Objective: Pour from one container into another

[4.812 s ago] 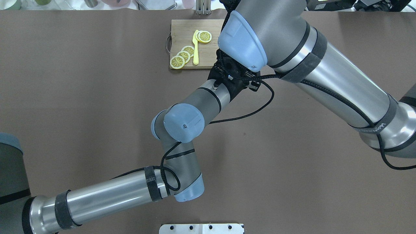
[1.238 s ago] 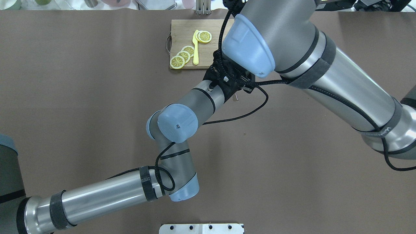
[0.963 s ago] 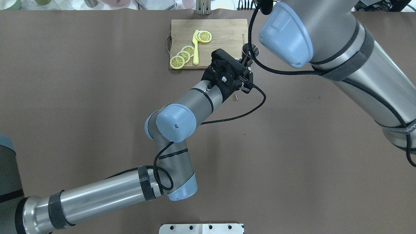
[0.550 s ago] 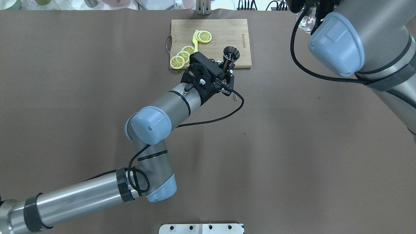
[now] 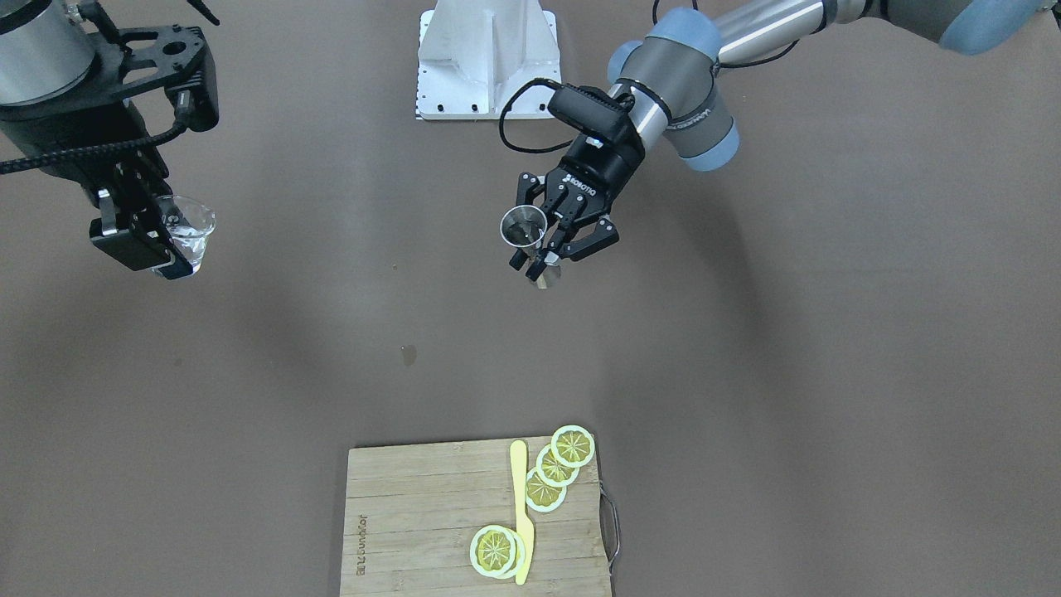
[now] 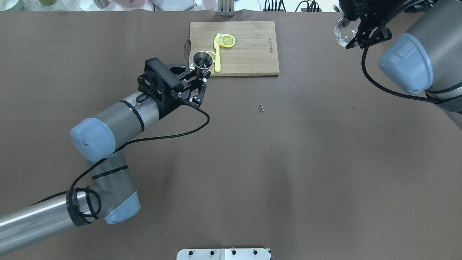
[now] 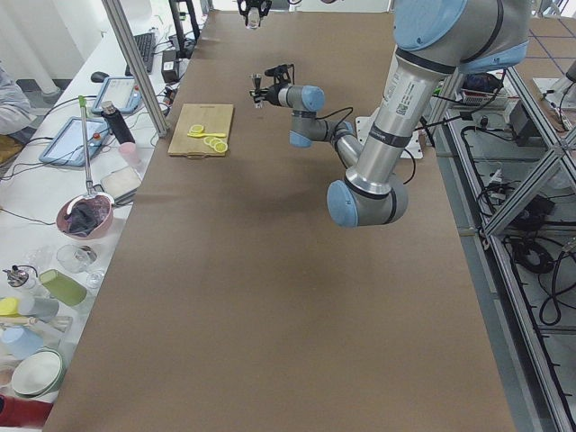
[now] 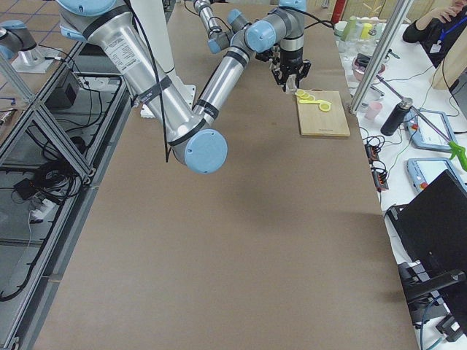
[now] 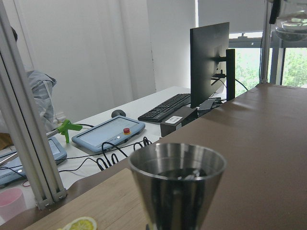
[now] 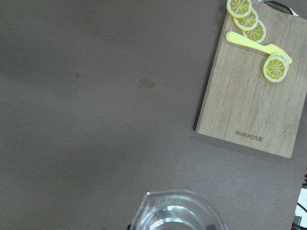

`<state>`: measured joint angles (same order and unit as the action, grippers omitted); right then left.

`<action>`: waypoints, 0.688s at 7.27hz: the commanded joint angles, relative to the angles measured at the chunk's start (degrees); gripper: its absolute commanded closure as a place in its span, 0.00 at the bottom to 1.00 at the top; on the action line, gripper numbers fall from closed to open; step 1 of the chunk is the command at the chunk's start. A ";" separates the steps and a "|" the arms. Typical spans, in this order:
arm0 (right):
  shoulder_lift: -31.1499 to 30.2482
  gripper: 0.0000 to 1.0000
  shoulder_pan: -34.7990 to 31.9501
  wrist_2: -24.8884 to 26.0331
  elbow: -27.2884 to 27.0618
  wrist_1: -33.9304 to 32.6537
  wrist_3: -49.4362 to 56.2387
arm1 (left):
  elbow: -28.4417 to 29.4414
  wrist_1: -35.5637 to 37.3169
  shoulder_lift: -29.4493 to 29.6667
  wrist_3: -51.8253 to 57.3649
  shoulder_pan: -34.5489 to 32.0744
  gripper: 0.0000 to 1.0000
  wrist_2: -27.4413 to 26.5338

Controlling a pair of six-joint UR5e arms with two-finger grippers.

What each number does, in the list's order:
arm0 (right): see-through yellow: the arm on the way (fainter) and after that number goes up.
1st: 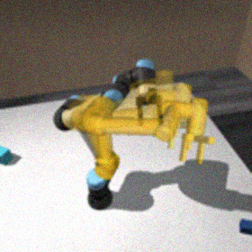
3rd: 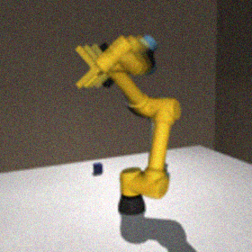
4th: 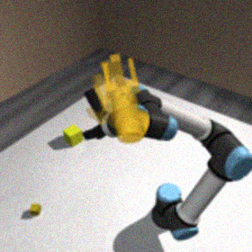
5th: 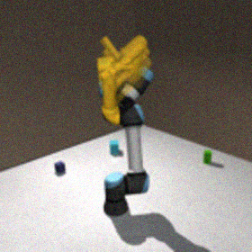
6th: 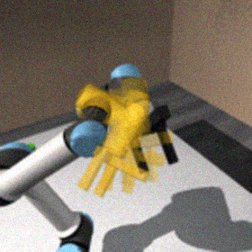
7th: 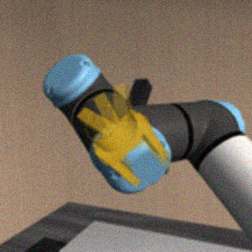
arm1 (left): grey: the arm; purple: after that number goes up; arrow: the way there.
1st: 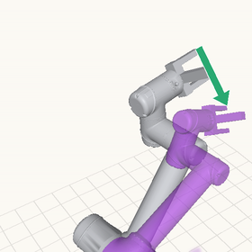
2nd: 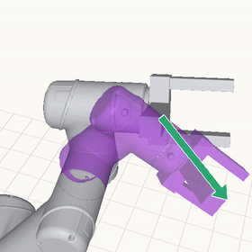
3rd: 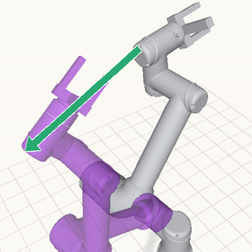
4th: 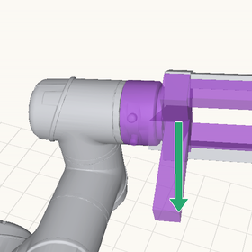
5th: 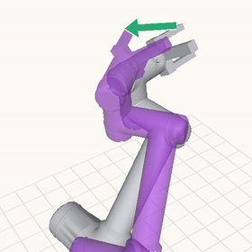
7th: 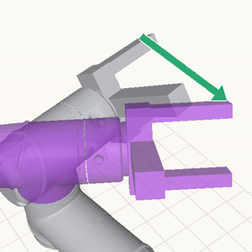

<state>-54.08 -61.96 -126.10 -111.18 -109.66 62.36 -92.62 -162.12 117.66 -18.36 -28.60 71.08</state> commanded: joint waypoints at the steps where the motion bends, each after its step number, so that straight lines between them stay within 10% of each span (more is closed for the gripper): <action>1: -7.59 1.00 -0.70 -5.54 0.52 12.84 -4.06 | -2.47 -10.44 -11.17 1.84 -0.31 1.00 -0.06; 5: -12.62 1.00 -0.70 -11.70 13.83 39.36 -6.99 | -3.53 -28.67 -32.19 1.66 -1.27 1.00 0.11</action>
<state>-66.20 -62.66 -136.10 -102.72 -78.65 55.98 -95.82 -186.99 90.64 -16.62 -29.26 71.05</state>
